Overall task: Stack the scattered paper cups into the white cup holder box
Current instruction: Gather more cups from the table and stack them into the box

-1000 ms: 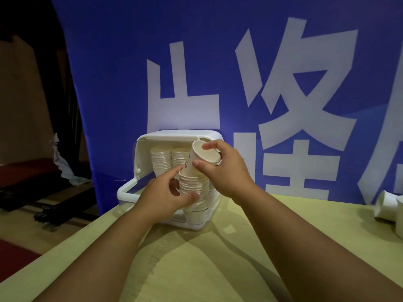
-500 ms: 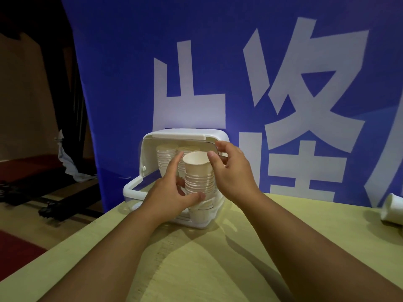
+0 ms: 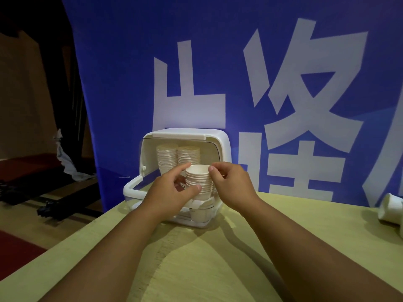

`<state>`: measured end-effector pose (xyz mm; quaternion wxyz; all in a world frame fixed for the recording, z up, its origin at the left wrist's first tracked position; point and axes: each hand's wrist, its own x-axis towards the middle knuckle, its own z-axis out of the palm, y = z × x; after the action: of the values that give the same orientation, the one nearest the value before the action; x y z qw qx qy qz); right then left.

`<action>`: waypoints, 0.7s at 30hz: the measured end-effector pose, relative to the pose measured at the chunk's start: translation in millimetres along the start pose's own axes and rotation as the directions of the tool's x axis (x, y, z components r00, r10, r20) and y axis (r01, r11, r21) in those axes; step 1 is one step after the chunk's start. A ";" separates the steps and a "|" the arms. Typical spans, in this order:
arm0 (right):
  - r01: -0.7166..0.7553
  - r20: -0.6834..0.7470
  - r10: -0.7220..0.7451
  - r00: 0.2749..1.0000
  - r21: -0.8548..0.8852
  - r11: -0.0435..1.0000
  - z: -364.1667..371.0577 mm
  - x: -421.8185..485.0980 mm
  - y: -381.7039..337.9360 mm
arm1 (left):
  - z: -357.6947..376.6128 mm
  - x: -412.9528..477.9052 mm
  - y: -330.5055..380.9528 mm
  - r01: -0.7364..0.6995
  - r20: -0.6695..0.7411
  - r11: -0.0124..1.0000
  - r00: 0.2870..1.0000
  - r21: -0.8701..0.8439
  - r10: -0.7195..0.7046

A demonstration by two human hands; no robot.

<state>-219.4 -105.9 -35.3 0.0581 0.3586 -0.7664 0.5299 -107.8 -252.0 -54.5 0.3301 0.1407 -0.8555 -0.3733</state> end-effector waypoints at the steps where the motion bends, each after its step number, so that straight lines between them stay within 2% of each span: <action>1: 0.001 0.006 -0.001 1.000 -0.005 1.000 -0.5 -1.4 -0.5 | -0.4 -0.7 1.3 0.000 -0.013 1.000 1.000 -0.018 0.000; 3: -0.009 0.007 0.009 1.000 -0.023 1.000 -4.0 -6.6 -1.2 | 0.0 -2.2 5.0 -0.008 -0.050 0.999 0.999 -0.046 0.006; 5: -0.029 -0.006 0.029 1.000 -0.054 0.998 -10.0 -13.8 -0.8 | 0.2 -3.7 9.5 -0.057 -0.132 0.998 0.990 0.000 0.056; 8: -0.047 -0.027 0.044 0.999 -0.115 0.992 -26.5 -26.8 1.1 | -0.2 -7.8 24.6 -0.175 -0.311 0.977 0.928 0.123 0.205; 9: -0.055 -0.031 0.051 0.998 -0.137 0.989 -34.4 -32.7 2.4 | 0.6 -10.4 31.6 -0.200 -0.330 0.968 0.913 0.150 0.240; 11: -0.072 -0.040 0.066 0.997 -0.187 0.980 -53.4 -48.0 5.2 | 5.2 -18.7 48.4 -0.202 -0.283 0.964 0.928 0.170 0.244; 15: -0.090 -0.060 0.075 0.995 -0.310 0.946 -96.2 -88.2 8.9 | 28.3 -46.7 79.4 -0.145 -0.080 0.966 0.983 0.213 0.165; 21: -0.159 -0.101 0.129 0.986 -0.396 0.904 -165.2 -157.0 1.4 | 68.2 -105.0 130.5 -0.106 0.118 0.974 0.989 0.201 0.084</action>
<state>-152.7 112.0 -38.7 0.1189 0.2619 -0.8808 0.3760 -74.7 -74.6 -41.5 0.2839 0.1125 -0.9122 -0.2731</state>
